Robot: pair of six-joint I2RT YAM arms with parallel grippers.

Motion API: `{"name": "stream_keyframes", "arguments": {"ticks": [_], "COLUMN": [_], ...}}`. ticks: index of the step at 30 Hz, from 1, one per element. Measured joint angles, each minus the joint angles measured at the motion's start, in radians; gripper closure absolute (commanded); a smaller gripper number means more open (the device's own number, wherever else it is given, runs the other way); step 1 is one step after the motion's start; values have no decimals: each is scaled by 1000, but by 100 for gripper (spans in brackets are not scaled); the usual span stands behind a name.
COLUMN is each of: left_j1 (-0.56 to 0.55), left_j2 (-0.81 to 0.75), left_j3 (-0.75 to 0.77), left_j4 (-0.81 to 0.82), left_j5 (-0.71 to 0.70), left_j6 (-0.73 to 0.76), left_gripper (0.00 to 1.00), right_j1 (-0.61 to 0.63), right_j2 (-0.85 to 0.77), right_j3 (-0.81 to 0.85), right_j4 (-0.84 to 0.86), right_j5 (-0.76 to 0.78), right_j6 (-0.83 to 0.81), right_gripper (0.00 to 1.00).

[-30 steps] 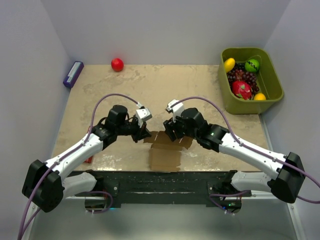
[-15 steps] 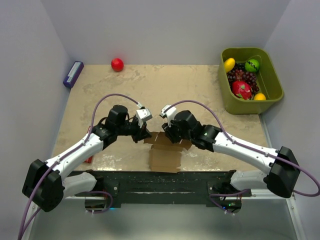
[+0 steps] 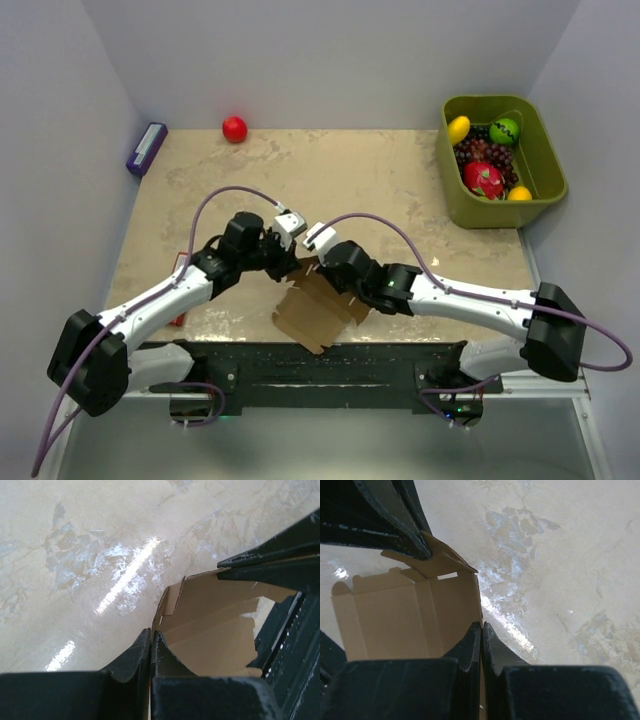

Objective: Fold the paper box

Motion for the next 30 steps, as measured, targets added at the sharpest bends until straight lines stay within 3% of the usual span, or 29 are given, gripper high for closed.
{"name": "stream_keyframes", "arguments": {"ticks": [6,16,30], "left_j1": [-85,-198,-222], "left_j2": [0,9,103], "left_j3": [-14,-217,-301], "left_j4": [63,421,647], "left_j5": [-208,-486,-600], "left_j6": [-128,-284,-273], "left_gripper": [100,100,100], "right_j1": [21,24,26], "right_j2": [40,70,125], "right_j3": [6,-55,-83], "right_j4": [43,166,258], "right_j5": [135,214,237], "right_j6": [-5,-44,-50], "right_gripper": [100,100,100]}}
